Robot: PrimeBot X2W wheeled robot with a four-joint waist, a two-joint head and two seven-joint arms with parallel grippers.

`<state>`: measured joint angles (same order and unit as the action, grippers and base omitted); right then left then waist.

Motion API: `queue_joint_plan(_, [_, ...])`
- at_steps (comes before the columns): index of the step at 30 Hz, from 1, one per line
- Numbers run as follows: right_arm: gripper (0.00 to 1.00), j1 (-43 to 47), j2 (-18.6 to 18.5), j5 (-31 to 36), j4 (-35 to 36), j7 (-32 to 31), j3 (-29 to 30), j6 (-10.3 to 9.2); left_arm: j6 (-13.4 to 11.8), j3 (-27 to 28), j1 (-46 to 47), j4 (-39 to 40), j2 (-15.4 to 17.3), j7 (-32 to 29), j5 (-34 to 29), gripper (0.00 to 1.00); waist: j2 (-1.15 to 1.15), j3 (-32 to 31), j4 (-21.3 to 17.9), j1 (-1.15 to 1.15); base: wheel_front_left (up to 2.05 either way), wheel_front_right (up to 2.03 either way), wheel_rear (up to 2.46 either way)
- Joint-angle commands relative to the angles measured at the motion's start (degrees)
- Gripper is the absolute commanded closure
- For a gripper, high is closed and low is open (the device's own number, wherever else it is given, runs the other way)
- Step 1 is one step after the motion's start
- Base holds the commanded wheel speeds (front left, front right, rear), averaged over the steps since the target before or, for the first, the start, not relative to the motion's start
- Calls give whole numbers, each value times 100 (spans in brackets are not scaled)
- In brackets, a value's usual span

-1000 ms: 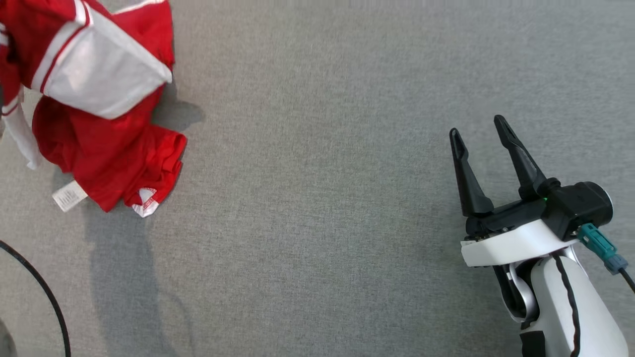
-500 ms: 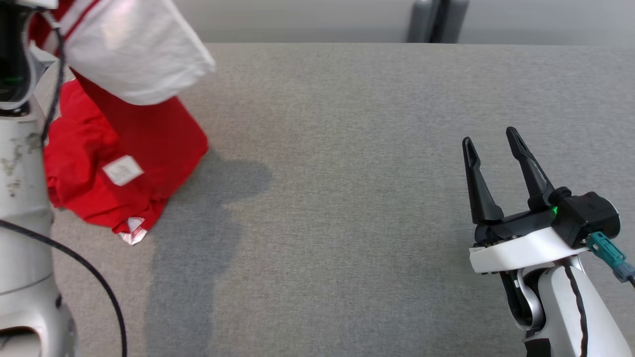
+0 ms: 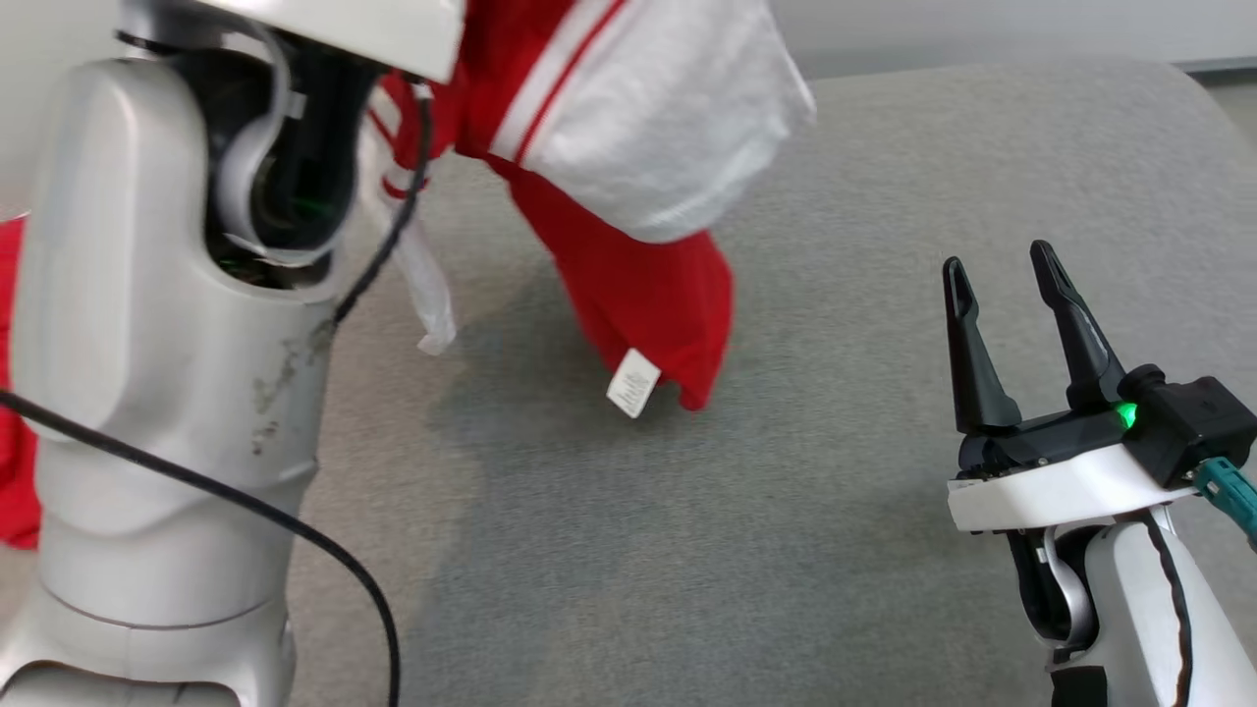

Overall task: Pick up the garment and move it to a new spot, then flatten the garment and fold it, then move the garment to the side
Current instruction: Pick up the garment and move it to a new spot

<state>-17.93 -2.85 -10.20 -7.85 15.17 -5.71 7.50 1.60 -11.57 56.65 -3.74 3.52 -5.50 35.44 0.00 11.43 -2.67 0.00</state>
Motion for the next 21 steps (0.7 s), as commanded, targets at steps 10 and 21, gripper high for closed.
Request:
queue_joint_plan(10, [0,-179,-17,-262,200,15,81,-2,-484,-1255,46,-281,-49,398,119,100,0,536,-1188,0,0,0,0])
queue_joint_plan(21, [0,-265,-16,-556,252,15,122,-2,-308,-2396,-95,-2281,-48,1072,-126,88,0,1029,-1693,0,0,0,0])
